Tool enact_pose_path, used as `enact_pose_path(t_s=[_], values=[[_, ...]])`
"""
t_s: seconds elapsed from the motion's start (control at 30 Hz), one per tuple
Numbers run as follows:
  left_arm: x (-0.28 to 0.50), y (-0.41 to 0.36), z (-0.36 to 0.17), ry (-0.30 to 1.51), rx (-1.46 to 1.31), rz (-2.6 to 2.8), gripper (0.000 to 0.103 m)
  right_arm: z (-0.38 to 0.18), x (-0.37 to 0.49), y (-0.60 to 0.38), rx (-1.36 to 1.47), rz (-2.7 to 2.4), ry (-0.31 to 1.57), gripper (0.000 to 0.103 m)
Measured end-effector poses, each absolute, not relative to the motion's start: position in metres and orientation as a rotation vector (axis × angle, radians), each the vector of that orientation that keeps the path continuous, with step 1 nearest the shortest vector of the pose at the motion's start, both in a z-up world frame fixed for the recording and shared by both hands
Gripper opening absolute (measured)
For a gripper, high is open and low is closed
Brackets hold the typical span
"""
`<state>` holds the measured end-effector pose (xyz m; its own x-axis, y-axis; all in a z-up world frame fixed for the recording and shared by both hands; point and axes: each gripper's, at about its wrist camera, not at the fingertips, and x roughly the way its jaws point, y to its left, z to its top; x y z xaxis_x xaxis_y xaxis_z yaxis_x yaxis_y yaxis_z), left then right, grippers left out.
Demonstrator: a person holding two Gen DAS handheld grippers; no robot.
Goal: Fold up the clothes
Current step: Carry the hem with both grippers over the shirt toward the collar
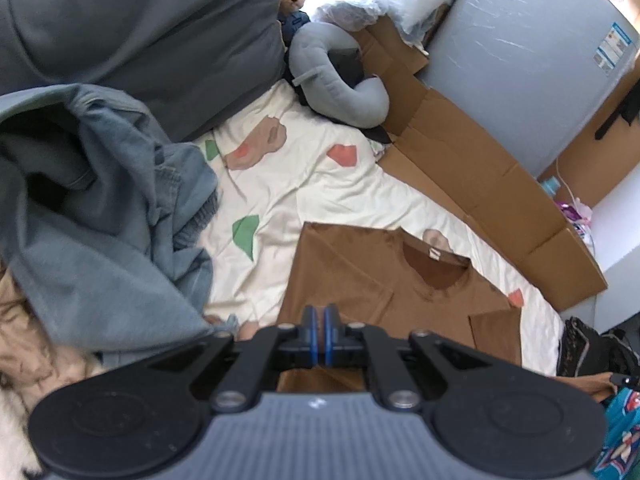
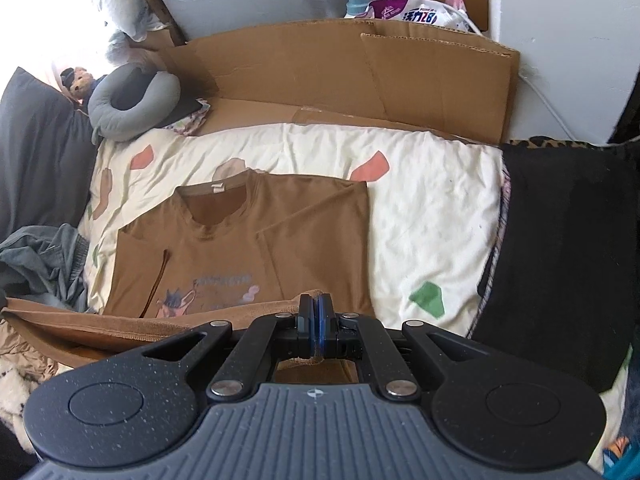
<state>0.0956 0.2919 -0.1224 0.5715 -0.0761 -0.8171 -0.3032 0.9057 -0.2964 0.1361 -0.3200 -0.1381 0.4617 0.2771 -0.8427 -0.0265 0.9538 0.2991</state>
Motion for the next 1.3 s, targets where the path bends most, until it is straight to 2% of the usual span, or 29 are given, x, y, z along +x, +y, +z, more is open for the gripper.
enact_pose_path(t_s=[0.63, 1.1, 1.3], values=[[0.208, 0.292, -0.196, 0.931, -0.326, 0.115, 0.004, -0.208, 0.258, -0.305, 0.166, 0.207, 1.070, 0.000], [0.265, 0.294, -0.219, 0.912, -0.287, 0.110, 0.004, -0.227, 0.310, -0.290, 0.084, 0.190, 1.064, 0.000], [0.287, 0.291, -0.245, 0.943, -0.265, 0.112, 0.004, -0.249, 0.328, -0.285, 0.060, 0.169, 1.090, 0.000]])
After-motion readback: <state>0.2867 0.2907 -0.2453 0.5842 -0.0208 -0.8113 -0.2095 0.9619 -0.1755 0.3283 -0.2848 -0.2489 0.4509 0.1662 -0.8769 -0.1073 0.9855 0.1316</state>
